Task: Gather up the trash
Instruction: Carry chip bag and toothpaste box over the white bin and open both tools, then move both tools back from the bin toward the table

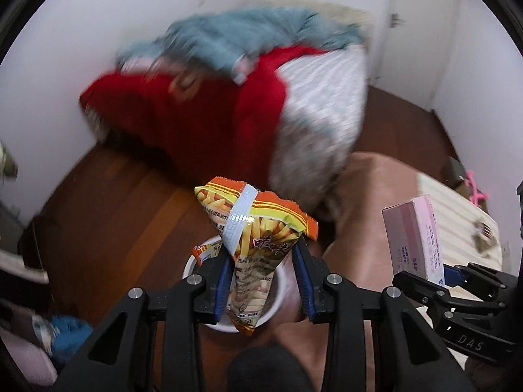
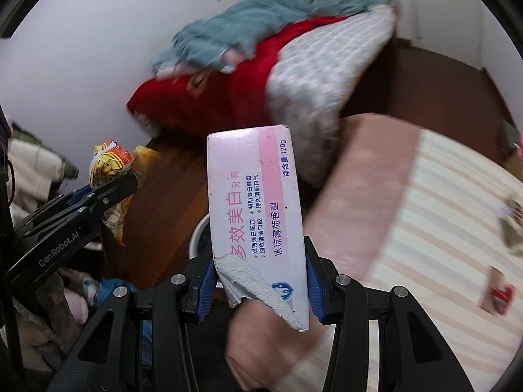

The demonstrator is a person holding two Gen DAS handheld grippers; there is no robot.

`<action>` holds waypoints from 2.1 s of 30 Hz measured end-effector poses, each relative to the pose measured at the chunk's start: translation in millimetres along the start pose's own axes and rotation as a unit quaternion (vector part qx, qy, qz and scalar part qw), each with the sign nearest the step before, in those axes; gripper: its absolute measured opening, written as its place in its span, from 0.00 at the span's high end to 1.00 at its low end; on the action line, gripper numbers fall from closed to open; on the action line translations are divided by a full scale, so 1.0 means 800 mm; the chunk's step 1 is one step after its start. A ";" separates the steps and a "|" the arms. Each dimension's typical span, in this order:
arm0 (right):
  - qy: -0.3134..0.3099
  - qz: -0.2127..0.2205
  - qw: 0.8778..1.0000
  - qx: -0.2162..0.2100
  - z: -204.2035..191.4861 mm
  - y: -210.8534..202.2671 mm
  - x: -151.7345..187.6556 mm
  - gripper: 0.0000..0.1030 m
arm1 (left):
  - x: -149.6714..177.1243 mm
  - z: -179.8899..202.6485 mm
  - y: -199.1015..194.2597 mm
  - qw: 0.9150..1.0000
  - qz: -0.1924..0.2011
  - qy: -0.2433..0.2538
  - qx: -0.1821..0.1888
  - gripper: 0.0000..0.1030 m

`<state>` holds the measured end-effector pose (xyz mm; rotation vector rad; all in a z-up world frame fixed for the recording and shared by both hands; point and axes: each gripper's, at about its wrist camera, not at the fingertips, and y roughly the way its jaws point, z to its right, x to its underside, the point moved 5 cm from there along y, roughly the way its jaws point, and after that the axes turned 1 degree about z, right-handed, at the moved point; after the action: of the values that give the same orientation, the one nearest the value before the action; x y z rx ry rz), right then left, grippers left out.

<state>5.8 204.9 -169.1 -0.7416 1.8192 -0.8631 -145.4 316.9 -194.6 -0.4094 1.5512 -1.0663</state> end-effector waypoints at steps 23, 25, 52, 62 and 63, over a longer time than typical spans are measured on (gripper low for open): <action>-0.013 -0.268 0.963 0.007 -0.061 0.406 0.032 0.51 | 0.083 -0.172 0.287 0.940 -0.244 -0.229 0.065 0.00; -0.013 -0.272 0.962 0.005 -0.060 0.417 0.032 0.45 | 0.088 -0.180 0.278 0.943 -0.240 -0.226 0.048 0.00; -0.069 -0.219 0.970 0.081 -0.054 0.312 0.040 0.00 | 0.119 -0.135 0.142 0.978 -0.151 -0.118 -0.083 0.00; -0.071 -0.164 0.982 0.066 -0.064 0.230 0.021 0.00 | 0.097 -0.107 0.066 0.987 -0.098 -0.100 -0.078 0.00; -0.072 -0.158 0.983 0.063 -0.065 0.221 0.020 0.00 | 0.094 -0.103 0.057 0.988 -0.092 -0.096 -0.078 0.00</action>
<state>-68.2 304.5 -305.8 -1.0013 1.5260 -1.0912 -229.2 317.3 -281.5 -0.7547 1.4487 -1.0157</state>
